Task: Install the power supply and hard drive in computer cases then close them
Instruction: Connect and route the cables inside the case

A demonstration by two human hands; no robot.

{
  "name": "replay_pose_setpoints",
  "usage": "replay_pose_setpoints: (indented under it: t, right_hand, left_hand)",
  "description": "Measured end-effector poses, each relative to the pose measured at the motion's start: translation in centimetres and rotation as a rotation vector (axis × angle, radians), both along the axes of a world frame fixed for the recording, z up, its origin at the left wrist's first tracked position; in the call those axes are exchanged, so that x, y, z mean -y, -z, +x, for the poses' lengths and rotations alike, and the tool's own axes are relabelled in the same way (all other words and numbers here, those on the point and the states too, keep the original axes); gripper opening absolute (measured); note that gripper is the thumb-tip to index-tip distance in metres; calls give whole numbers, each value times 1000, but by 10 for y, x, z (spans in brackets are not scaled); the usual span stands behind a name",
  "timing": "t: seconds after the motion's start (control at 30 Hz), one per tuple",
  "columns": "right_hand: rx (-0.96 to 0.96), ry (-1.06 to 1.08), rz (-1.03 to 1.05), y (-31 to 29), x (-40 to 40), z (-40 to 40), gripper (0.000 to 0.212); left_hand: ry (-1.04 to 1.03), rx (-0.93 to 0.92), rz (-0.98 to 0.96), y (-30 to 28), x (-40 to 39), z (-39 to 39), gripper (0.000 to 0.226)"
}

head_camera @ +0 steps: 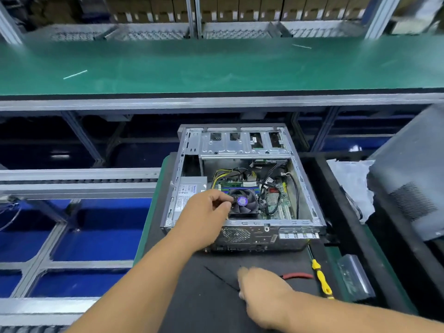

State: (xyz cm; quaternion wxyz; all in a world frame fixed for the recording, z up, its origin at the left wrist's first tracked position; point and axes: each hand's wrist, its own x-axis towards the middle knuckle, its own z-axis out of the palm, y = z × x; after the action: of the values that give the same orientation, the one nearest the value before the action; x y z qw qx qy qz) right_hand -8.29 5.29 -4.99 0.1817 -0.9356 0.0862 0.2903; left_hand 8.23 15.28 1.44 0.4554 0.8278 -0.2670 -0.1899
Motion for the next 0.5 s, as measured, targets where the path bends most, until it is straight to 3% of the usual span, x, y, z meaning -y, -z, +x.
replay_pose_setpoints:
  t: [0.07,0.17,0.27,0.33,0.4,0.5]
  right_hand:
    - [111,139,82,-19,16,-6,20]
    - [300,406,211,-52,43,-16,17]
    - [422,581,291,-77,68,-24,18]
    - [489,719,368,-87,82,-25,24]
    - [558,848,413,-92,93,-23,25]
    - [603,999,500,-95,105,-20,12]
  left_hand:
    - [-29,-47,53,-6,13,11,16]
    - [30,-50,268,-11,50,27,43]
    - [150,-57,511,-8,102,34,46]
    - [176,-20,690,4,132,37,76]
    - [108,30,784,20,154,39,90]
    - [-20,30,798,38,180,38,89]
